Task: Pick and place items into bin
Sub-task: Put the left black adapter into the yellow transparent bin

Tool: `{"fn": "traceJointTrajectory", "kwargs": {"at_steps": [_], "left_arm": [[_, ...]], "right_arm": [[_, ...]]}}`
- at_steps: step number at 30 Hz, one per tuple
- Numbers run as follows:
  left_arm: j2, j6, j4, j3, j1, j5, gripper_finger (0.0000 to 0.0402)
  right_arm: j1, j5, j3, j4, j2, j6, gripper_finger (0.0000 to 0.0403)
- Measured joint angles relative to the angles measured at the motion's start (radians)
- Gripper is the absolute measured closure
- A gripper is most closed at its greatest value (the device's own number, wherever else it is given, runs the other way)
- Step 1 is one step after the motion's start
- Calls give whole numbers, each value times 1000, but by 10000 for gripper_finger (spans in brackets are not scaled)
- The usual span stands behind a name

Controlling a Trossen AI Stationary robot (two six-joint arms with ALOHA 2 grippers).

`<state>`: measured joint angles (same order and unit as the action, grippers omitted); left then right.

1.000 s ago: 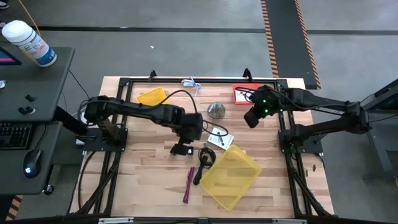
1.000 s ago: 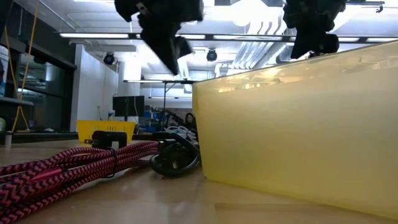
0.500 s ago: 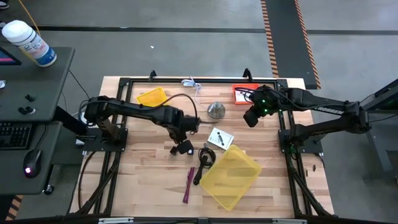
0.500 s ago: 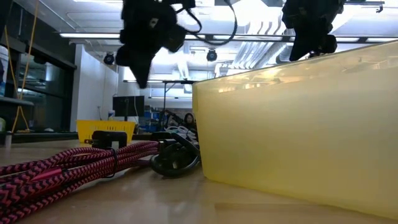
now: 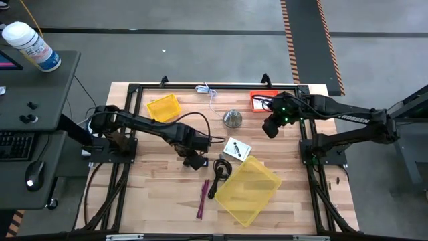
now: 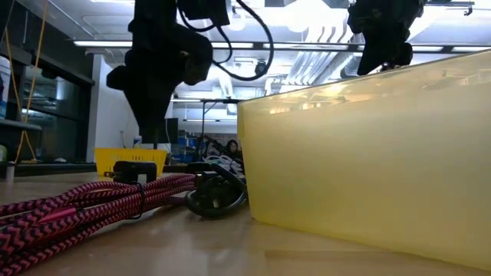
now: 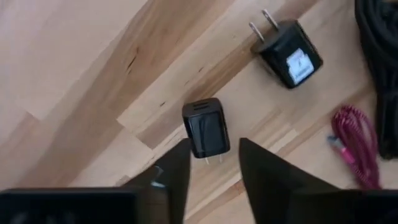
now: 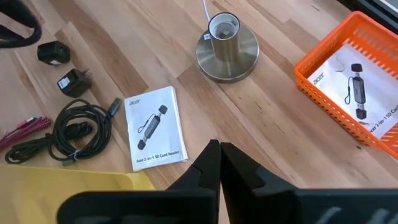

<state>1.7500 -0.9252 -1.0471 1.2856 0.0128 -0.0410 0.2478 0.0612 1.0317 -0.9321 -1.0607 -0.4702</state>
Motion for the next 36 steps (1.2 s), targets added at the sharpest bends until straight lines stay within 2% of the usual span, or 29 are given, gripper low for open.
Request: {"fn": "traceJointTrajectory", "kwargs": {"at_steps": [3,8,13,36], "left_arm": [[0,-52,5,-14,-1,3,221],[0,-57,31,-42,-1,-6,153],[0,-57,64,-67,-3,-11,112],[6,-152,193,-151,-48,47,102]], "right_arm": [[0,0,0,0,0,3,402],[0,-1,0,0,0,7,402],[0,-5,0,0,0,7,402],[0,-5,0,0,0,23,402]]}}
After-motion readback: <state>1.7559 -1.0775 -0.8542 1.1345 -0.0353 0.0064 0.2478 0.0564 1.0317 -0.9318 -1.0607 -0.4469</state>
